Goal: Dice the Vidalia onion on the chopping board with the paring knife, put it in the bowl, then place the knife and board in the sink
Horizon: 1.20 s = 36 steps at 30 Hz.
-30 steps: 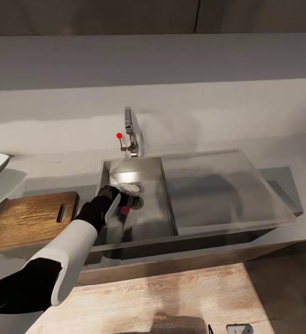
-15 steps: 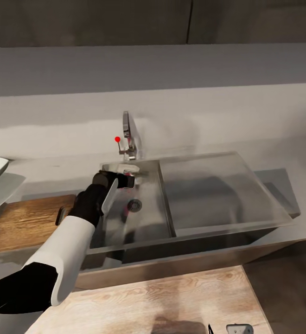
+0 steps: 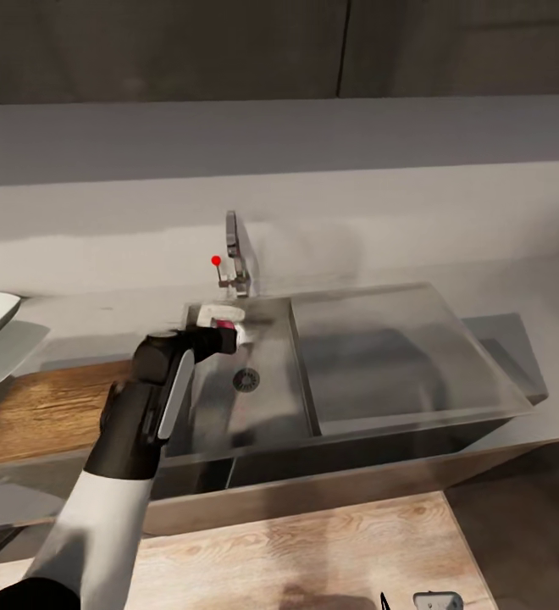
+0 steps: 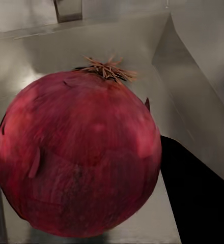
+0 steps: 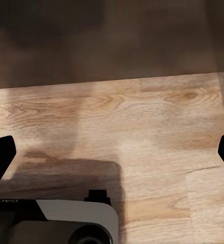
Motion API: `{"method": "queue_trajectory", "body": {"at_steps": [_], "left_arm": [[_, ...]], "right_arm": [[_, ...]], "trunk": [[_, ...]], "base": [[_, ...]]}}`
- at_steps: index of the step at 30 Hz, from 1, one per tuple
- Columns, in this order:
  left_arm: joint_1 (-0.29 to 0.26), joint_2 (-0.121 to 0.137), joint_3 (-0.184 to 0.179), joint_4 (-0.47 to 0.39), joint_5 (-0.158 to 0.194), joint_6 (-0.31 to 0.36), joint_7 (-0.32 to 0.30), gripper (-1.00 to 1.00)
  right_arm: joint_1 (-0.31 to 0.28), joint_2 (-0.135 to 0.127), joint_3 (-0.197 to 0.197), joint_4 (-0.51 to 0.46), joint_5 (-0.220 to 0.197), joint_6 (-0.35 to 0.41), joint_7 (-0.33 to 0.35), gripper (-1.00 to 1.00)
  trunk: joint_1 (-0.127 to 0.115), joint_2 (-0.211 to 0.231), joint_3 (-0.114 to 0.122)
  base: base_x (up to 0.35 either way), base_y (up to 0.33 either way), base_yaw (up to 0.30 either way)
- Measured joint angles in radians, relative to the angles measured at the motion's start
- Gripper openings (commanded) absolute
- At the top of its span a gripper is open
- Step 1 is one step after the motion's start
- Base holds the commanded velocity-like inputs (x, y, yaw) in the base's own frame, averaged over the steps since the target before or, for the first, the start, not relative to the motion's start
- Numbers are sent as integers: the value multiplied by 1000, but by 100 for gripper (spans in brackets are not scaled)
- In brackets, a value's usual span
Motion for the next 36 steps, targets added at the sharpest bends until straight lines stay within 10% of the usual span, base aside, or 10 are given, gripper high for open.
{"method": "queue_trajectory", "body": {"at_steps": [7, 36], "left_arm": [[71, 9, -1, -65, 1, 4, -3, -100], [75, 9, -1, -68, 1, 4, -3, -100]], "right_arm": [[0, 0, 0, 1, 1, 0, 0, 100], [0, 0, 0, 1, 1, 0, -1, 100]], "trunk": [[0, 0, 11], [0, 0, 44]], "base": [[0, 0, 0], [-124, 201, 27]]}}
